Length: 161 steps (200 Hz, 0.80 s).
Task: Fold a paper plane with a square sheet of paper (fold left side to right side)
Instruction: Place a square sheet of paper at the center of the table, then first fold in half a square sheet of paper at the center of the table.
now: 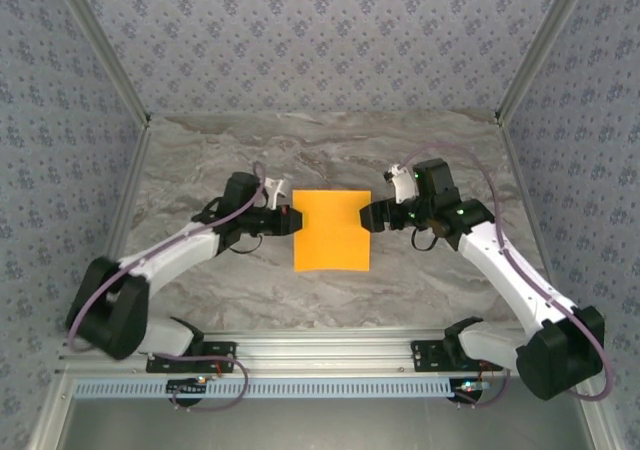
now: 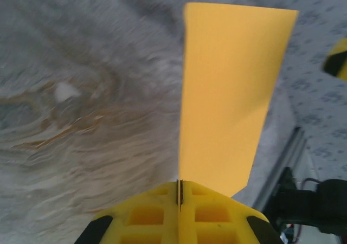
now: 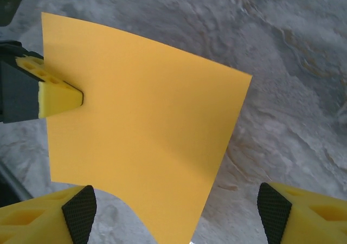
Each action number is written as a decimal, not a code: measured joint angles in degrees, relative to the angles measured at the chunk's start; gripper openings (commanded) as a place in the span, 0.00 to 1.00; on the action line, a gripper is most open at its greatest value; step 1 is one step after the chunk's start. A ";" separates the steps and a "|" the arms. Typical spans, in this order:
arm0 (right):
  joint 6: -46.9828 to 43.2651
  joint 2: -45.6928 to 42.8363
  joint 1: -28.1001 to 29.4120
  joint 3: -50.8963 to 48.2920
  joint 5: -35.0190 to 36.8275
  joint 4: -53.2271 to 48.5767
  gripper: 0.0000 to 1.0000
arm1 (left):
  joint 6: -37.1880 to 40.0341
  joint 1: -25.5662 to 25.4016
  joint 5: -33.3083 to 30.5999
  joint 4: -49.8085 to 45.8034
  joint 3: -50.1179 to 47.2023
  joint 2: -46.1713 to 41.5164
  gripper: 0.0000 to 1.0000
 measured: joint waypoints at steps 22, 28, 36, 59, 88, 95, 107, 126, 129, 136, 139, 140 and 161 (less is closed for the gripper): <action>2.47 3.56 0.22 -3.39 0.33 3.74 0.64 | 1.55 0.00 -1.95 -2.97 3.56 8.83 0.00; 3.50 4.81 0.44 -4.33 0.17 4.79 0.58 | 1.84 0.00 -2.38 -3.76 4.55 10.84 0.00; 4.46 6.88 0.85 -5.46 -0.31 6.75 0.53 | 2.23 0.00 -2.93 -4.39 5.55 12.96 0.00; 7.87 13.03 2.29 -7.26 -1.57 11.28 0.40 | 2.91 0.00 -4.39 -6.51 7.74 16.61 0.00; 10.29 20.35 3.32 -7.39 -2.27 16.00 0.31 | 3.96 0.00 -5.25 -8.90 9.99 17.22 0.00; 10.60 21.86 3.43 -7.34 -2.49 16.83 0.30 | 4.26 0.00 -5.42 -9.49 10.60 17.22 0.00; 11.10 24.26 3.65 -7.04 -2.51 17.55 0.29 | 4.76 0.00 -5.46 -10.45 11.63 17.22 0.01; 11.43 27.32 4.20 -6.10 -2.12 17.59 0.29 | 5.18 0.00 -5.38 -11.63 12.98 17.22 0.10; 11.47 27.78 4.28 -5.97 -1.95 17.62 0.29 | 5.27 0.00 -5.38 -11.72 13.16 17.22 0.12; 11.58 28.57 4.42 -5.70 -1.66 17.57 0.28 | 5.40 0.00 -5.14 -11.91 13.42 17.22 0.17; 11.61 28.87 4.52 -5.60 -1.64 17.57 0.28 | 5.11 0.00 -5.03 -11.96 13.49 17.22 0.20; 11.61 29.00 4.55 -5.55 -1.55 17.55 0.28 | 4.98 0.00 -5.01 -11.98 13.51 17.22 0.20; 11.80 30.60 4.74 -4.90 -1.22 17.38 0.28 | 3.37 0.00 -3.67 -12.04 13.68 17.22 0.36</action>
